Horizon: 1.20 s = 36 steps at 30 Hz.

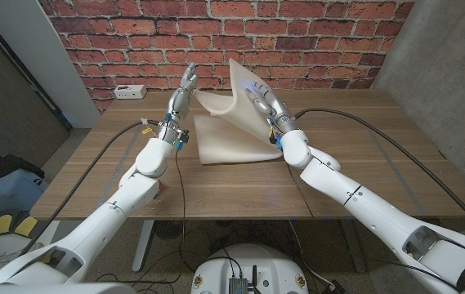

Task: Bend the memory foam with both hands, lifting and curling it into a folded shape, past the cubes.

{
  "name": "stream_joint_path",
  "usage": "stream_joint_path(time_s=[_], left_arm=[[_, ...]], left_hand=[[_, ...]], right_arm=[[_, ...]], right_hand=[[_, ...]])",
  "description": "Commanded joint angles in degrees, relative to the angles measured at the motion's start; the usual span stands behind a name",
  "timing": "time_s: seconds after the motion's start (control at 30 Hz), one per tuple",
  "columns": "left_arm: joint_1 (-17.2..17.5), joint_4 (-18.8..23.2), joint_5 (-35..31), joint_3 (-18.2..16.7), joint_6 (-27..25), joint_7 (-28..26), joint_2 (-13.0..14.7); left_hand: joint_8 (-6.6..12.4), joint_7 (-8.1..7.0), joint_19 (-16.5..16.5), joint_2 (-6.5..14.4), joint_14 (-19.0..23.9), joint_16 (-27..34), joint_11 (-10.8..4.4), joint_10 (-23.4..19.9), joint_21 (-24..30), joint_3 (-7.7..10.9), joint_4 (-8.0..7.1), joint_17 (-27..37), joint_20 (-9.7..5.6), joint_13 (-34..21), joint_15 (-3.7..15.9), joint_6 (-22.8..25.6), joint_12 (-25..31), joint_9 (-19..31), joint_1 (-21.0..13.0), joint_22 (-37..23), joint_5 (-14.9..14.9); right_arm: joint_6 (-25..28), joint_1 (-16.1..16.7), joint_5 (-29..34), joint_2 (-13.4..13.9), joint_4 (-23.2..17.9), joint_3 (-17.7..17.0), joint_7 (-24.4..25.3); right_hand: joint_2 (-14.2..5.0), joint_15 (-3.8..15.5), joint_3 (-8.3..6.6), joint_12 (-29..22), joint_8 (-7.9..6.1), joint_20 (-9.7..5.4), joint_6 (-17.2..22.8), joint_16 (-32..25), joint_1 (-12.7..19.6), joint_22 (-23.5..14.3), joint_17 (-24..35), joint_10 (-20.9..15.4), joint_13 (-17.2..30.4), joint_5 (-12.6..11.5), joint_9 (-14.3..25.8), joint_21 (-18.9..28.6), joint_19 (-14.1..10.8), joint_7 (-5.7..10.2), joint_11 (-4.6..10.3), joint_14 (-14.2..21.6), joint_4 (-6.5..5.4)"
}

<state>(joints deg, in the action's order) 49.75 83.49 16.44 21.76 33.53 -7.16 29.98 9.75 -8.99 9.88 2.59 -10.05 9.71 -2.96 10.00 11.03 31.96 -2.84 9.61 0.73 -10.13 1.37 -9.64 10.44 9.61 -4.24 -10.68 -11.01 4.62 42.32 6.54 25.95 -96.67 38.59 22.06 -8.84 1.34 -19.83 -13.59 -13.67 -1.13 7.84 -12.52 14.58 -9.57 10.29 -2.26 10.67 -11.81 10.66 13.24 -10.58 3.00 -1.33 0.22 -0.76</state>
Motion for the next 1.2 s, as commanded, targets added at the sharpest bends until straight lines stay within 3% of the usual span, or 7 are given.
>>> stream_joint_path(time_s=[0.03, 0.33, 0.73, 1.03, 1.1, 1.13, 1.2], left_arm=[[1.08, 1.35, -0.77, -0.64, 0.08, -0.81, 0.22], [1.83, 2.39, -0.91, -0.95, 0.11, -1.00, 0.39], [3.92, 4.29, -0.63, -2.07, 0.55, -1.72, 0.75], [5.88, 5.74, 0.45, -3.12, 0.98, -1.41, 1.51], [6.35, 5.99, 0.75, -3.44, 1.08, -1.22, 1.83], [6.50, 6.06, 1.05, -3.58, 1.12, -0.94, 2.04], [6.89, 6.23, 1.64, -3.94, 1.18, -0.45, 2.52]], left_hand=[[0.13, 0.16, 1.01, 0.10, -4.03, 0.25, -0.38, 4.68, 0.17, 0.12, 0.24, 0.04, -0.52, -0.05, 0.42, -4.19, 0.32, 0.13, -0.27, 0.03, -0.43], [0.19, 0.22, 1.04, 0.12, -4.05, 0.27, -0.51, 4.50, 0.22, 0.02, 0.39, 0.03, -0.63, -0.04, 0.62, -4.24, 0.43, 0.12, -0.33, 0.03, -0.43], [0.34, 0.34, 0.99, 0.17, -3.93, 0.34, -0.57, 4.40, 0.33, -0.16, 0.64, 0.01, -1.00, -0.02, 0.89, -4.09, 0.50, 0.11, -0.43, 0.04, -0.45], [0.45, 0.36, 1.04, 0.10, -3.92, 0.35, -0.59, 4.34, 0.37, -0.33, 0.82, 0.01, -0.88, -0.02, 0.93, -3.84, 0.54, 0.10, -0.46, 0.05, -0.45], [0.49, 0.28, 1.11, 0.07, -3.91, 0.35, -0.58, 4.32, 0.36, -0.40, 0.87, 0.01, -0.80, -0.01, 0.89, -3.74, 0.55, 0.10, -0.46, 0.05, -0.44], [0.49, 0.31, 1.15, 0.06, -3.91, 0.35, -0.61, 4.30, 0.35, -0.41, 0.88, 0.01, -0.79, -0.01, 0.89, -3.73, 0.56, 0.10, -0.46, 0.05, -0.44], [0.51, 0.28, 1.16, 0.04, -3.90, 0.36, -0.61, 4.23, 0.35, -0.44, 0.91, 0.01, -0.71, -0.01, 0.89, -3.67, 0.59, 0.10, -0.46, 0.05, -0.44]], right_arm=[[-18.42, 3.36, -13.61, -2.13, 5.31, -7.15, -2.49], [-21.87, 5.24, -19.31, -2.74, 4.60, -10.88, -3.12], [-23.84, 8.50, -26.74, -3.41, 3.70, -14.67, -3.95], [-23.56, 11.94, -25.94, -1.63, 0.97, -17.02, -1.14], [-23.45, 12.91, -25.90, -1.32, 0.14, -17.58, -0.46], [-22.91, 13.53, -26.02, -1.23, -0.66, -17.90, 0.15], [-22.09, 14.63, -26.20, -0.60, -2.02, -18.46, 0.62]], right_hand=[[-0.33, 0.09, -0.43, -0.28, -0.24, -0.09, 0.80, -0.10, 0.39, -0.10, 0.19, -1.17, 0.05, 0.34, 0.01, -0.02, -0.81, -0.35, -0.79, 0.41, -0.28], [0.70, -0.47, 0.63, 0.08, 0.10, 1.54, 1.61, 0.11, -1.53, -0.15, 0.56, -1.69, 0.07, 0.54, 0.05, -1.03, 0.47, -0.62, -1.39, 0.42, -1.53], [1.04, -1.12, 1.00, 0.27, 0.37, 2.22, 2.39, 0.42, -2.55, -0.19, 0.59, -2.39, 0.07, 0.45, 0.03, -1.52, 0.94, -0.79, -2.00, 0.36, -2.23], [2.12, -2.27, 1.47, 0.68, 1.09, 4.02, 1.95, 0.94, -3.01, -0.23, 0.48, -2.48, 0.08, 0.35, -0.01, -2.12, 2.10, -0.99, -2.76, -0.22, -2.21], [2.67, -2.70, 1.75, 0.80, 1.29, 4.69, 1.86, 1.07, -3.23, -0.24, 0.46, -2.53, 0.09, 0.34, -0.02, -2.33, 2.65, -0.92, -2.82, -0.38, -2.15], [3.17, -2.74, 2.00, 0.96, 1.52, 6.02, 1.74, 1.14, -3.39, -0.26, 0.42, -2.53, 0.09, 0.27, -0.03, -2.65, 3.62, -0.87, -2.80, -0.40, -2.05], [3.68, -3.12, 2.25, 1.52, 2.08, 10.90, 1.39, 1.40, -3.62, -0.29, 0.29, -2.25, 0.11, -0.03, -0.03, -3.21, 6.51, -0.47, -2.14, -0.66, -1.80]])
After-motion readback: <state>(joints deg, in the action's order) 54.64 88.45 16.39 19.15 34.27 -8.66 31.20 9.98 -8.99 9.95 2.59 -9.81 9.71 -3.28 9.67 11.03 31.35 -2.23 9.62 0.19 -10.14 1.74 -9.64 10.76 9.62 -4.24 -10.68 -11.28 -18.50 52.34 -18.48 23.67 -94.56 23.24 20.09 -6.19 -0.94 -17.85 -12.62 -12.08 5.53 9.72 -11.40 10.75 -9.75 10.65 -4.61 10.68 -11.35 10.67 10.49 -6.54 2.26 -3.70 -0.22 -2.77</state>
